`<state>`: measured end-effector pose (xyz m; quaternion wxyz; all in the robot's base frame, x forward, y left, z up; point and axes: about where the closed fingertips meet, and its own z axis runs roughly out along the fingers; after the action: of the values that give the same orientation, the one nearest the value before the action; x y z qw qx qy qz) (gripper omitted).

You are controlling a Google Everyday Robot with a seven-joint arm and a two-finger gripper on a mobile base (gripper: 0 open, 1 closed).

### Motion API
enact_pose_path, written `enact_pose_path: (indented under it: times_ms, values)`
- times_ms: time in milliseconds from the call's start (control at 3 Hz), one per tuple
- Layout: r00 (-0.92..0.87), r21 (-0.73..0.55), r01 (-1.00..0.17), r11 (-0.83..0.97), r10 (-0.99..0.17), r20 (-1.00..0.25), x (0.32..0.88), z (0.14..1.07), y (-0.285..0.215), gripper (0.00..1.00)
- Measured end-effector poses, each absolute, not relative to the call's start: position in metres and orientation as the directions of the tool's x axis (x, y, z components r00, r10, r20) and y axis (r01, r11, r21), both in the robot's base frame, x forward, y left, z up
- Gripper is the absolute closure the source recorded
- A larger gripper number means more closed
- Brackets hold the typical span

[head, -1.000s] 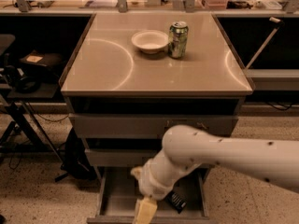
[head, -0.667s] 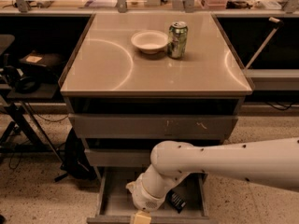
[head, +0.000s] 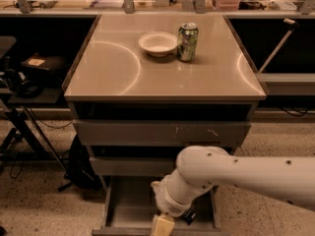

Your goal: Pick rxbar blueberry from bottom drawer and place on counter

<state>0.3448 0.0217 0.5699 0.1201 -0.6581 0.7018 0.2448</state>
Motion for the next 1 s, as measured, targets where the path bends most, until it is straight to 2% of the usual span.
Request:
enact_pose_path:
  times_ms: [333, 667, 1000]
  values:
    - [-0.179, 0.015, -0.981, 0.195, -0.863, -0.472, 0.39, 0.619, -0.047, 0.0]
    - [-0.265, -0.136, -0.922, 0.361, -0.849, -0.457, 0.409, 0.673, -0.103, 0.0]
    - [-0.263, -0.162, -0.916, 0.368, -0.853, -0.452, 0.409, 0.685, -0.105, 0.0]
